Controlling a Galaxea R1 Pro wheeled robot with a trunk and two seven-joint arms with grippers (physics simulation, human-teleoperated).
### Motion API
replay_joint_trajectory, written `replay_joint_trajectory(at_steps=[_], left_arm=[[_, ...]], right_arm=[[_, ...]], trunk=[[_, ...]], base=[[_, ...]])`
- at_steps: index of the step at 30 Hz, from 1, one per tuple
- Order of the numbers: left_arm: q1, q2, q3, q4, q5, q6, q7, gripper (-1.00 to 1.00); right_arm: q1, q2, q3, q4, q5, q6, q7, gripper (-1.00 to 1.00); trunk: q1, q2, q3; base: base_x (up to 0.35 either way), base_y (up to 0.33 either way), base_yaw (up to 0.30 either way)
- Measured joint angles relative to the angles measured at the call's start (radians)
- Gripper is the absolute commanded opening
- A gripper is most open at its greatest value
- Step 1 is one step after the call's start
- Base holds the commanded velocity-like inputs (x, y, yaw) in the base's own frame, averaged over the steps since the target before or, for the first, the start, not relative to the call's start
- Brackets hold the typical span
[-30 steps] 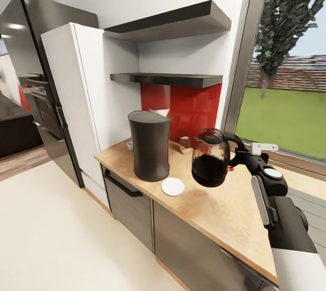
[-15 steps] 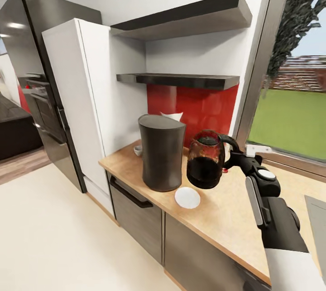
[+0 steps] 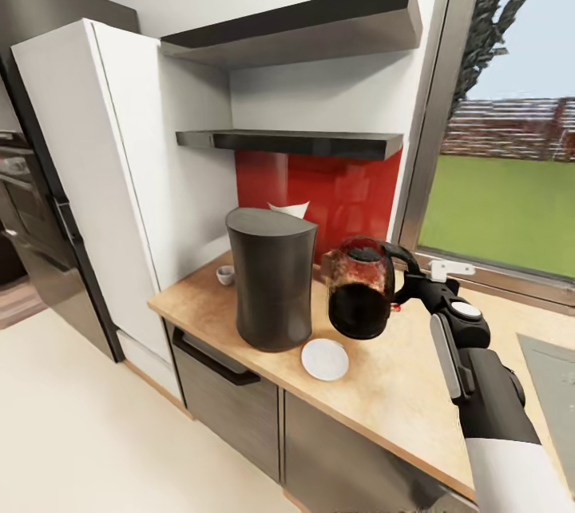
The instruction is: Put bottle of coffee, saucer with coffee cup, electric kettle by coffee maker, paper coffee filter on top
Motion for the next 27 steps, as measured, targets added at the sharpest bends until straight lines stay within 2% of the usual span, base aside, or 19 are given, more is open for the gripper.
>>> replay_joint_trajectory(at_steps=[8, 20, 27], left_arm=[[0.003, 0.002, 0.0, 0.0, 0.0, 0.0, -0.001, 1.0], [0.002, 0.003, 0.001, 0.001, 0.001, 0.005, -0.001, 1.0], [0.001, 0.001, 0.0, 0.0, 0.0, 0.004, -0.001, 1.0]], right_arm=[[0.001, 0.0, 0.0, 0.013, -0.001, 0.0, 0.0, -1.0], [0.001, 0.0, 0.001, 0.031, -0.001, -0.003, 0.0, -1.0], [0.001, 0.0, 0.002, 0.065, -0.001, -0.003, 0.001, -1.0]], trunk=[[0.0, 0.0, 0.0], [0.0, 0.0, 0.0], [0.0, 0.0, 0.0]], base=[[0.003, 0.0, -0.264], [0.099, 0.054, -0.263], [0.062, 0.066, -0.057]])
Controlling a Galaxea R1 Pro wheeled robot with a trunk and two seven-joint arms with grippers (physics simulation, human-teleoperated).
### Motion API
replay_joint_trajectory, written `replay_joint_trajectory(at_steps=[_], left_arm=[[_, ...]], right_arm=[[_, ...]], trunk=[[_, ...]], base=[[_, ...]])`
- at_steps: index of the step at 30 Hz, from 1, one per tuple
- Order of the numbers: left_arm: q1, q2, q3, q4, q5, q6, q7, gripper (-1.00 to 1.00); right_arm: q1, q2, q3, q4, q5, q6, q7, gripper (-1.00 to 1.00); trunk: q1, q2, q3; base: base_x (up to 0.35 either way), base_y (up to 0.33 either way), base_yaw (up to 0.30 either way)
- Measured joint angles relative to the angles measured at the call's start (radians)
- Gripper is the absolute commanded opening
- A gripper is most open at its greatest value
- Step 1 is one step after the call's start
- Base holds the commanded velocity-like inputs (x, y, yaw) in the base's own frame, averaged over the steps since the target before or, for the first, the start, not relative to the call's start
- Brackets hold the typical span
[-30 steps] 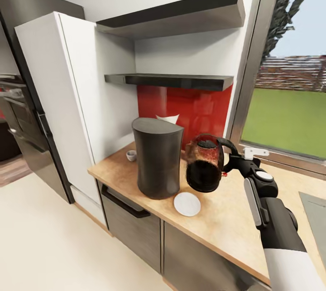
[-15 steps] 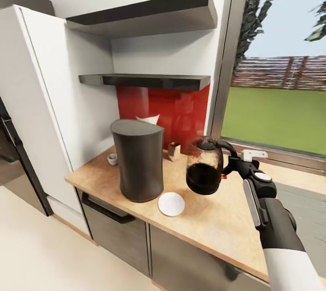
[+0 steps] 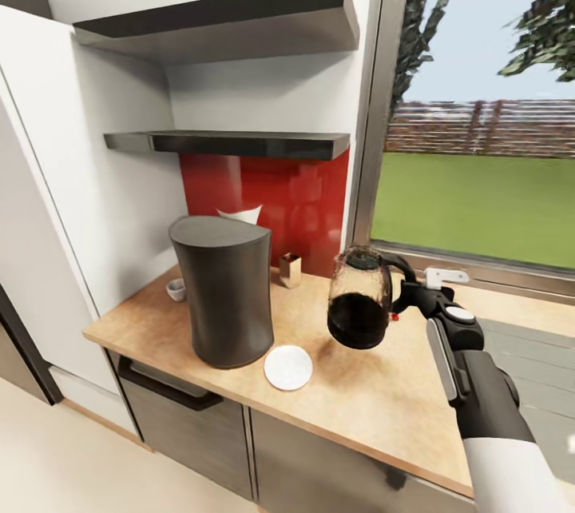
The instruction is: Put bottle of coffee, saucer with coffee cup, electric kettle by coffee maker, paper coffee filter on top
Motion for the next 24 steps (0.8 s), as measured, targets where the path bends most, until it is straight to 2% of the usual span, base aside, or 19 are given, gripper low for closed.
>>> replay_joint_trajectory(at_steps=[7, 15, 19, 24], left_arm=[[0.001, 0.0, 0.0, 0.001, 0.0, 0.0, 0.001, 1.0], [0.001, 0.001, 0.0, 0.001, 0.0, 0.0, 0.0, 1.0], [0.001, 0.001, 0.0, 0.001, 0.0, 0.0, 0.0, 1.0], [0.001, 0.001, 0.0, 0.001, 0.0, 0.0, 0.0, 1.0]], right_arm=[[0.0, 0.001, 0.003, 0.041, -0.003, -0.005, 0.005, -1.0], [0.0, 0.002, 0.013, 0.06, -0.003, -0.051, 0.007, -1.0], [0.0, 0.019, 0.013, 0.059, -0.004, -0.057, 0.007, -1.0], [0.0, 0.023, 0.012, 0.08, -0.004, -0.059, 0.007, -1.0]], trunk=[[0.0, 0.0, 0.0], [0.0, 0.0, 0.0], [0.0, 0.0, 0.0], [0.0, 0.0, 0.0]], base=[[0.168, 0.199, -0.001], [0.032, 0.034, 0.0], [0.114, 0.206, 0.0], [0.067, 0.077, 0.0]])
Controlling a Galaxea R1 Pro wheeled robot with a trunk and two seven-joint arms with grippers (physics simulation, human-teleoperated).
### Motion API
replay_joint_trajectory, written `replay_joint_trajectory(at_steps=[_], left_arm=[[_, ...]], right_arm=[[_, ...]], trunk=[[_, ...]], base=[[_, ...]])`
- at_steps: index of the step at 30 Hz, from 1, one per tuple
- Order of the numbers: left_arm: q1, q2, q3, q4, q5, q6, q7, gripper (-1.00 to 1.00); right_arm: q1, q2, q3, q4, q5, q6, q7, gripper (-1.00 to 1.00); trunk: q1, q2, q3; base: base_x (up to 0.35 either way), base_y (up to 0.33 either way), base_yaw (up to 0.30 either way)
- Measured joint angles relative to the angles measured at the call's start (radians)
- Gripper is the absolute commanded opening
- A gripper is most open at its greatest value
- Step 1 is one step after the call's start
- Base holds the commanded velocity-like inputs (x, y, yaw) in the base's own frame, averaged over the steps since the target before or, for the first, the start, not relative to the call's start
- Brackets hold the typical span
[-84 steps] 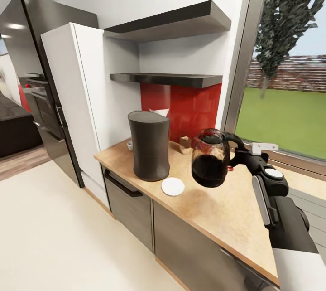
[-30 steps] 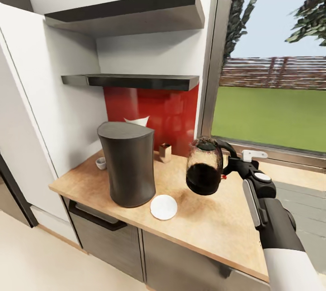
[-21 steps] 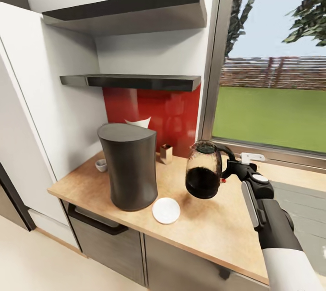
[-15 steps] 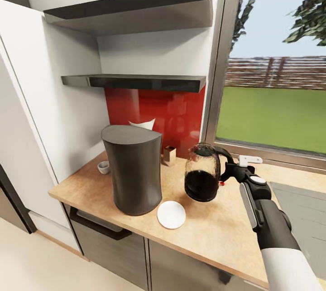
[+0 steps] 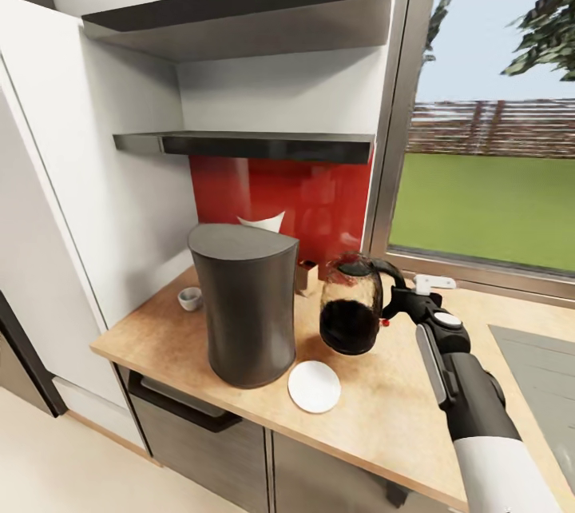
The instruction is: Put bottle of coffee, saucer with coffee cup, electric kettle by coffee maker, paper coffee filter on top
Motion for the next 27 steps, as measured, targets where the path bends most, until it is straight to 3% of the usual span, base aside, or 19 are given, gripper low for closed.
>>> replay_joint_trajectory(at_steps=[6, 15, 21, 27], left_arm=[[-0.001, 0.0, 0.0, 0.0, 0.0, -0.001, 0.001, 1.0], [-0.001, 0.0, 0.0, 0.0, 0.0, -0.003, 0.001, 1.0], [-0.001, 0.0, 0.0, 0.0, 0.0, -0.005, 0.001, 1.0], [-0.001, 0.001, 0.0, 0.0, 0.0, -0.005, 0.001, 1.0]], right_arm=[[0.0, 0.0, 0.0, 0.034, 0.003, -0.062, -0.001, -1.0], [0.0, 0.0, 0.0, 0.067, 0.003, -0.088, 0.001, -1.0], [0.0, 0.0, 0.0, 0.145, 0.002, -0.215, 0.003, -1.0], [0.0, 0.0, 0.0, 0.165, 0.003, -0.229, 0.003, -1.0]], trunk=[[0.0, 0.0, 0.0], [0.0, 0.0, 0.0], [0.0, 0.0, 0.0], [0.0, 0.0, 0.0]], base=[[0.05, 0.052, 0.0], [0.07, 0.061, 0.0], [0.001, 0.001, 0.0], [0.0, 0.0, 0.0]])
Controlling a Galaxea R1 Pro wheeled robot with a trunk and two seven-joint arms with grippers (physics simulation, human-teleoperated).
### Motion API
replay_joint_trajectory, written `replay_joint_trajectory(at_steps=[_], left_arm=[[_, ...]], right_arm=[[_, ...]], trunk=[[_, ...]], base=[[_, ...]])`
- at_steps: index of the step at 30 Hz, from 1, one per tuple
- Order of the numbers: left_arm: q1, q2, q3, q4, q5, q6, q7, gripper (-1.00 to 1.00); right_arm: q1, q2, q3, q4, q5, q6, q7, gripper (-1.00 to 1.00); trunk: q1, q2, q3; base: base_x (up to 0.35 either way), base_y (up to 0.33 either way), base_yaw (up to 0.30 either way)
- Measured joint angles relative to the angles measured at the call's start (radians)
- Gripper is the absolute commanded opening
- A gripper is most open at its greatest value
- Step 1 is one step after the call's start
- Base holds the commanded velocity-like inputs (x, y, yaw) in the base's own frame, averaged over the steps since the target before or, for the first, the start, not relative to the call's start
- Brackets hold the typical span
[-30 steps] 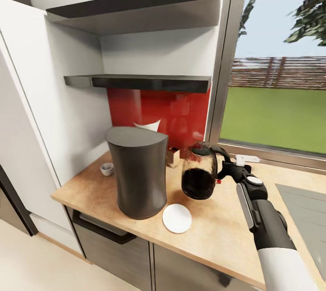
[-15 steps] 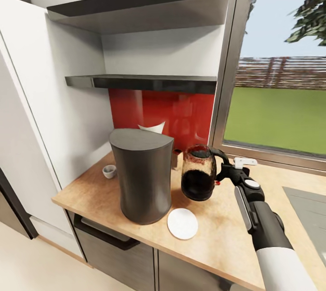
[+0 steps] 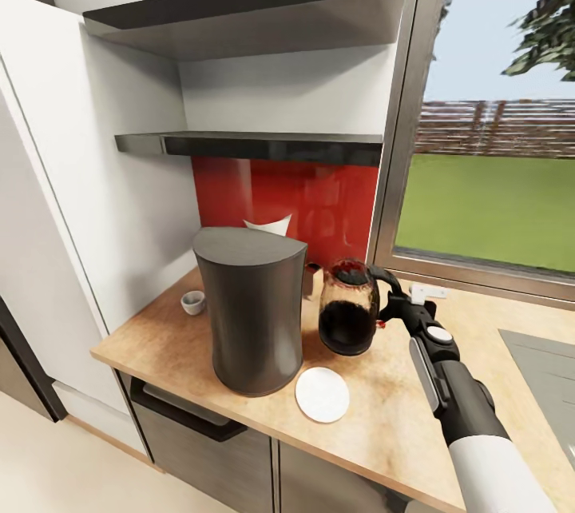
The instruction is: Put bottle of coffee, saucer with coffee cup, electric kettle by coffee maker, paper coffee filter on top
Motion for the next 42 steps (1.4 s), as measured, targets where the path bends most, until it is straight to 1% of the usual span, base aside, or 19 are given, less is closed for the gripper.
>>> replay_joint_trajectory(at_steps=[11, 16, 24, 26, 31, 37, 39, 42], left_arm=[[-0.001, 0.0, 0.0, 0.0, 0.001, 0.0, 0.0, 1.0], [-0.001, 0.0, 0.0, 0.0, 0.001, 0.0, 0.0, 1.0], [-0.001, 0.0, 0.0, 0.0, 0.001, -0.001, 0.0, 1.0], [0.0, 0.0, 0.0, 0.0, 0.001, -0.001, 0.0, 1.0], [0.0, 0.0, 0.0, 0.0, 0.001, -0.002, 0.0, 1.0], [0.0, 0.001, 0.0, 0.0, 0.001, -0.002, 0.0, 1.0], [0.0, 0.007, 0.0, 0.0, 0.001, -0.002, 0.0, 1.0], [0.0, 0.008, 0.0, 0.0, 0.001, -0.002, 0.0, 1.0]], right_arm=[[0.0, 0.0, 0.0, 0.02, 0.003, -0.001, 0.0, -1.0], [0.0, 0.0, 0.0, 0.024, 0.003, -0.002, 0.0, -1.0], [0.0, 0.0, 0.0, 0.032, 0.004, -0.002, -0.002, -1.0], [0.0, 0.0, 0.0, 0.044, 0.004, -0.011, -0.002, -1.0], [0.0, 0.0, 0.0, 0.081, 0.004, -0.061, -0.002, -1.0], [0.0, 0.0, 0.0, 0.09, 0.004, -0.072, -0.002, -1.0], [0.0, 0.0, 0.0, 0.09, 0.004, -0.073, -0.002, -1.0], [0.0, 0.0, 0.0, 0.09, 0.004, -0.073, -0.002, -1.0]], trunk=[[0.0, 0.0, 0.0], [0.0, 0.0, 0.0], [0.0, 0.0, 0.0], [0.0, 0.0, 0.0], [0.0, 0.0, 0.0], [0.0, 0.0, 0.0], [0.0, 0.0, 0.0], [0.0, 0.0, 0.0]], base=[[0.001, 0.0, 0.0], [0.118, 0.094, 0.0], [0.014, 0.01, 0.0], [0.0, 0.005, 0.0], [0.0, 0.105, 0.0], [0.0, 0.013, 0.0], [0.0, 0.048, 0.0], [0.0, 0.062, 0.0]])
